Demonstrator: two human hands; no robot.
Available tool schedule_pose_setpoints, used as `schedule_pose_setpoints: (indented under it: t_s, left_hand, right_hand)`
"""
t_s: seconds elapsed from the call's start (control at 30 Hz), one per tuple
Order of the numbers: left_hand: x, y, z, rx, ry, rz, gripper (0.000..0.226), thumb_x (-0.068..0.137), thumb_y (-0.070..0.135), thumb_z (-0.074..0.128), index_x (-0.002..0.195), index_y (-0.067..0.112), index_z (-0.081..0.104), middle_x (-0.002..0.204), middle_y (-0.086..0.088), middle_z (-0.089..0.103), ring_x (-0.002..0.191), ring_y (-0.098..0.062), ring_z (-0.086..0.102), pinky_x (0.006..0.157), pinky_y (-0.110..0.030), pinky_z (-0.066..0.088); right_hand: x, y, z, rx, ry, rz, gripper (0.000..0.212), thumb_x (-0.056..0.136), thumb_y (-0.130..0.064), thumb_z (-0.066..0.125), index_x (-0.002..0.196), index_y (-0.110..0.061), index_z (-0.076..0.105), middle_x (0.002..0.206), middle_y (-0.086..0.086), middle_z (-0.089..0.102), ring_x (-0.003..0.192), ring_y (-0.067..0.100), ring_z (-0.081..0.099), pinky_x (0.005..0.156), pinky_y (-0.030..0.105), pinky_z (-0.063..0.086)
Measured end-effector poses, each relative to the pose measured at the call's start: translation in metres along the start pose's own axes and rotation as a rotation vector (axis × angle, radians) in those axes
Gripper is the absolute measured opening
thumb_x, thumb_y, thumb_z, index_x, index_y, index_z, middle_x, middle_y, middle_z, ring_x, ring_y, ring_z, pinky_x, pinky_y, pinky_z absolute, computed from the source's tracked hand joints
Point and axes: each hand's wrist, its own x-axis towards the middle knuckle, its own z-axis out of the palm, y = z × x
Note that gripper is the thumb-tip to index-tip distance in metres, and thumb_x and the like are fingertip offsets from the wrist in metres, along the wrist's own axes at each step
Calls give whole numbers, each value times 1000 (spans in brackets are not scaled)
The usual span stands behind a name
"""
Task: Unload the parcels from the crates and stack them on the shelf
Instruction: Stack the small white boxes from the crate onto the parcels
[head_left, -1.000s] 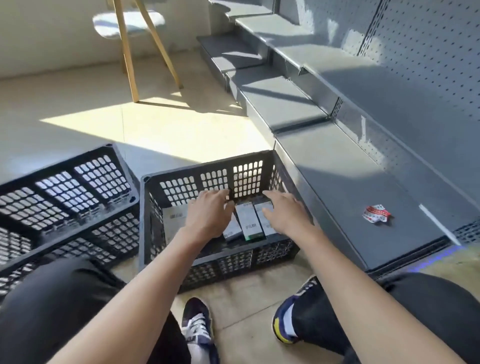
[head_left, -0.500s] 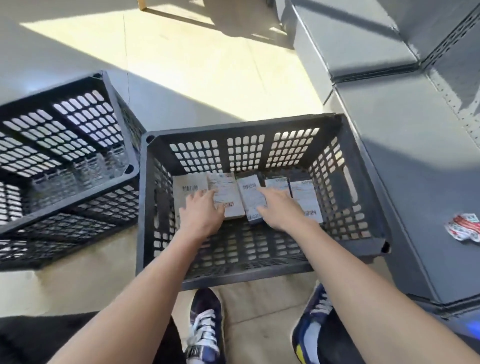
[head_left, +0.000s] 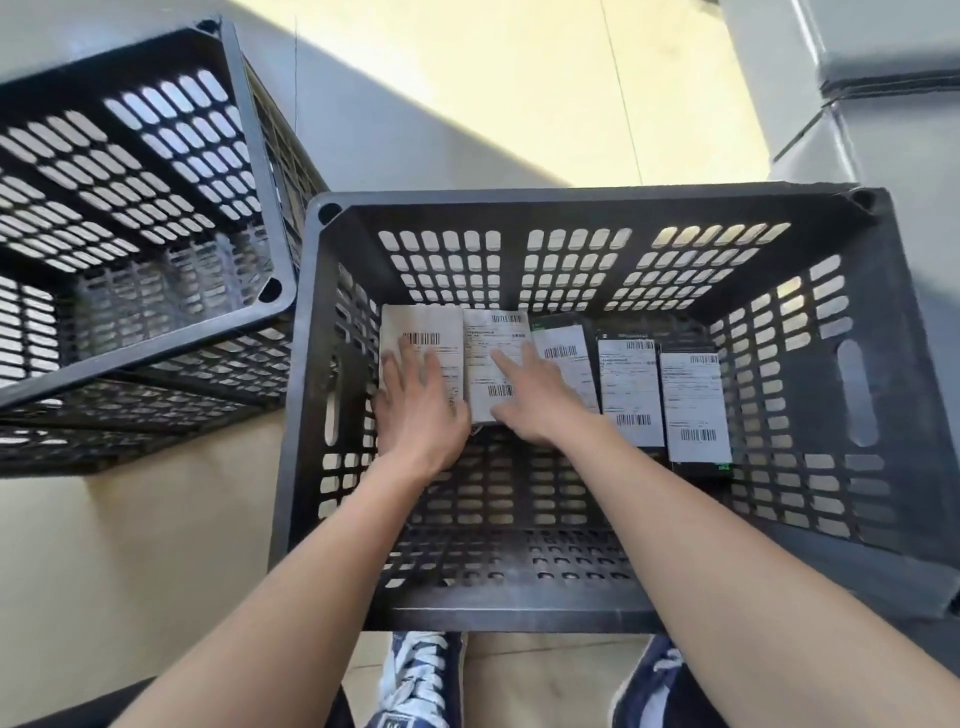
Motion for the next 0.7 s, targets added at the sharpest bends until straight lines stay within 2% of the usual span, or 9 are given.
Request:
schedule_pose_setpoints:
  t_s: [0.1,0.2,0.37,0.53,0.7]
  left_hand:
    - [1,-1,3,-1,8,8,81,101,42,46,162,14,1,168,-9,-21,154,-32,-19,122,-59,8]
    - [2,-3,2,1,10,26,80,102,42,45,162,15,1,167,-8,-21,154,-31,-20,122,-59,7]
    - [6,-4,5,75,47,54,78,102,42,46,161,12,6,168,-11,-17,154,-35,-16,121,-61,14]
    - [9,-3,8,116,79,77,79,99,41,50,161,14,9,168,-13,-15,154,-36,-14,119,-64,19]
    - [12,-3,16,137,115,72,78,98,49,51,158,17,13,168,-14,-8,154,-38,-9,111,-69,27]
  right_hand:
    - [11,-1,14,43,-16,-16,91,91,-52,61,158,-46,-1,166,-2,-21,154,29,-12,122,59,13]
    - [12,1,23,81,6,-17,94,90,-60,60,157,-46,-3,165,-1,-25,153,31,-17,123,58,5]
    - [16,2,28,106,27,-5,96,88,-60,61,157,-48,-4,165,-3,-24,153,35,-16,122,62,5]
    - [17,5,33,150,87,-1,96,86,-59,65,157,-49,1,166,-4,-21,153,35,-12,122,60,7]
    - [11,14,32,120,88,8,101,81,-61,69,157,-48,5,167,-4,-18,153,33,-8,119,64,11]
